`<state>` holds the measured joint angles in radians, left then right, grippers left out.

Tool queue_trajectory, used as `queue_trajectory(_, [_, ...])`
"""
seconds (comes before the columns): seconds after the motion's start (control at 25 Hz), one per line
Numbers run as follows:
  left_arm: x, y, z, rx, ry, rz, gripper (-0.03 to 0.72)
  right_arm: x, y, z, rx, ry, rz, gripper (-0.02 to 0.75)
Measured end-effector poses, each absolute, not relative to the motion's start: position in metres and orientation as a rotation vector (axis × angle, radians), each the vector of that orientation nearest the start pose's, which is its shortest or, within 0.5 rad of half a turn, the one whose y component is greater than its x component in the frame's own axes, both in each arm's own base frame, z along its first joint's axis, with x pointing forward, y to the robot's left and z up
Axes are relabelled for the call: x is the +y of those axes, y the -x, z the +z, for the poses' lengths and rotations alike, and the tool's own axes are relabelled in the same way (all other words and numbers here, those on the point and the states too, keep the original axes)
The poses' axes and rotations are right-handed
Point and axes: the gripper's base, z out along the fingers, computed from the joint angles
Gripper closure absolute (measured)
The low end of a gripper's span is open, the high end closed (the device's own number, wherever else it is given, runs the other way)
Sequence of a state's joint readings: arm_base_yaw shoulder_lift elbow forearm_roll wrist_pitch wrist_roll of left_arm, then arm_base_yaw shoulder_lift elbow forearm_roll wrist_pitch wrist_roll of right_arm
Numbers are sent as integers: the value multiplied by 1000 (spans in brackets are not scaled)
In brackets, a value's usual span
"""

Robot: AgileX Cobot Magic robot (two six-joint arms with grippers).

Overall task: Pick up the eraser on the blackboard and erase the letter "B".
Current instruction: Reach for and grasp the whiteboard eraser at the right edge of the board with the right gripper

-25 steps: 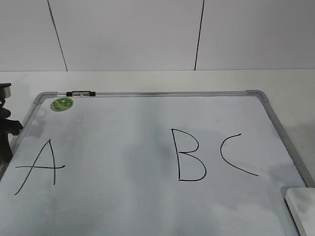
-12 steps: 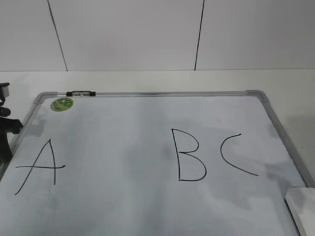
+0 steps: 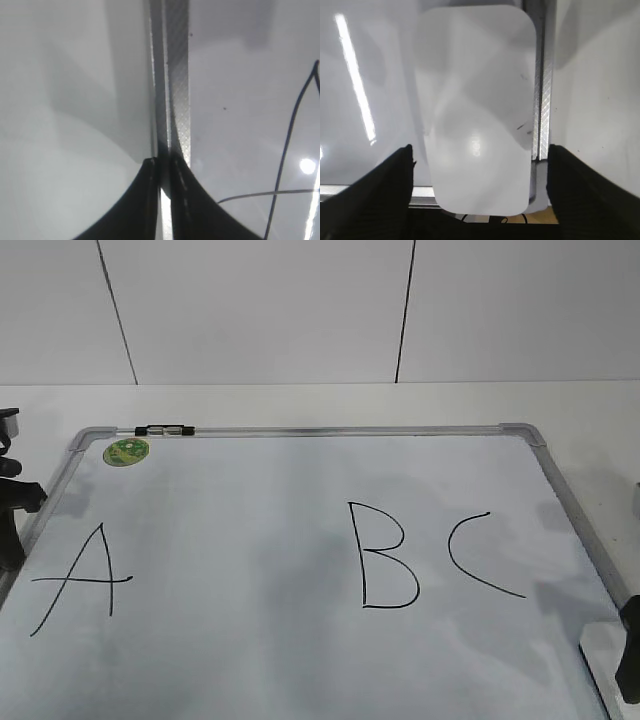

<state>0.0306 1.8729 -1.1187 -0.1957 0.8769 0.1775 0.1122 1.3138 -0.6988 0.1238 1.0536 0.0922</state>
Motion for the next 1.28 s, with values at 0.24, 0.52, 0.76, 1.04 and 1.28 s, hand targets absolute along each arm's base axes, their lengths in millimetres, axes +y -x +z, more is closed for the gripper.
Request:
queue_trajectory(0.24, [-3, -335, 153, 3090, -36, -230, 663, 32, -200, 199, 3161, -73, 161, 80])
queue_trajectory(0.52, [-3, -335, 153, 3090, -36, -230, 663, 33, -204, 196, 3155, -85, 174, 85])
queue_trajectory(0.76, [-3, -335, 153, 3090, -36, -230, 663, 33, -205, 195, 3140, -85, 167, 154])
queue_trajectory(1.04, [-3, -335, 153, 3090, -36, -230, 663, 27, -202, 219, 2944, -107, 115, 167])
queue_trajectory(1.28, [-3, -335, 153, 3090, -36, -230, 663, 23, -175, 200, 2942, -120, 96, 168])
